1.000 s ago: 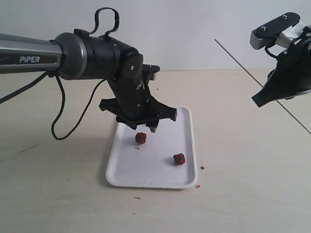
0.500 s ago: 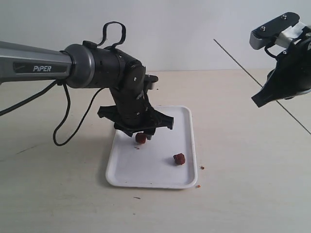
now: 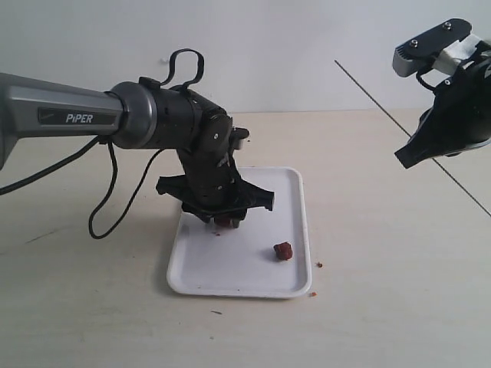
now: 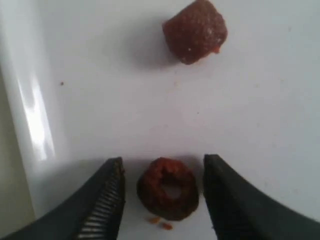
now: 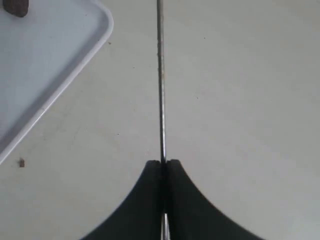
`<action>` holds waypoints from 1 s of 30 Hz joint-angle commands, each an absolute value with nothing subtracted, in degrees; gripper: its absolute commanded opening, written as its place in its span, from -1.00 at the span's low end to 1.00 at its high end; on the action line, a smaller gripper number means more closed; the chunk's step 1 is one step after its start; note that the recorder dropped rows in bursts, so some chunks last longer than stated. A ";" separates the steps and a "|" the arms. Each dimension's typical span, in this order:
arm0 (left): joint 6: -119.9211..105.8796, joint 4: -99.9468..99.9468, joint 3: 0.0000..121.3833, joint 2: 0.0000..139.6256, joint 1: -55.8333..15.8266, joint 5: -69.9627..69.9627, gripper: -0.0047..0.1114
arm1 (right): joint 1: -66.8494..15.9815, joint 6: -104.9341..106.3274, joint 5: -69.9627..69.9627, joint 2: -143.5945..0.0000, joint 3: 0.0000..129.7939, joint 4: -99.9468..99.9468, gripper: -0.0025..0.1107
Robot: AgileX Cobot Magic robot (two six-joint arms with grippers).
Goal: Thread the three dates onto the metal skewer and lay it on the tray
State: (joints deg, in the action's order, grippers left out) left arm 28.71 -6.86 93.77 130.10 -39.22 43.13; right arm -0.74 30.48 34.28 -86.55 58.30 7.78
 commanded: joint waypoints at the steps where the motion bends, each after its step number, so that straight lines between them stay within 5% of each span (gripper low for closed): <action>1: 29.09 -7.28 93.99 130.05 -39.42 41.78 -0.06 | -0.51 31.68 33.51 -86.12 58.08 8.64 -0.96; 5: 29.19 -7.28 93.99 130.05 -39.42 41.78 -0.09 | -0.51 31.80 33.51 -86.12 58.08 8.64 -0.96; 8: 28.96 -7.28 93.99 130.05 -39.42 41.88 -0.41 | -0.51 31.80 33.51 -86.12 58.08 8.64 -0.96; 12: 28.36 -7.28 93.99 130.05 -39.42 42.24 -0.60 | -0.51 31.80 33.40 -86.12 58.08 8.64 -0.96; 20: 22.69 -6.17 94.12 126.01 -36.32 44.34 -0.60 | -0.51 31.93 32.50 -86.12 58.08 13.38 -0.96; 30: 7.63 14.32 94.12 114.93 -23.88 44.61 -0.60 | -0.65 45.64 36.24 -90.96 58.08 40.79 -0.96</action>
State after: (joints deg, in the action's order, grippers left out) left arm 13.29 5.68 93.92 117.04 -26.87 44.34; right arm -0.74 39.08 35.63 -88.43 58.30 32.35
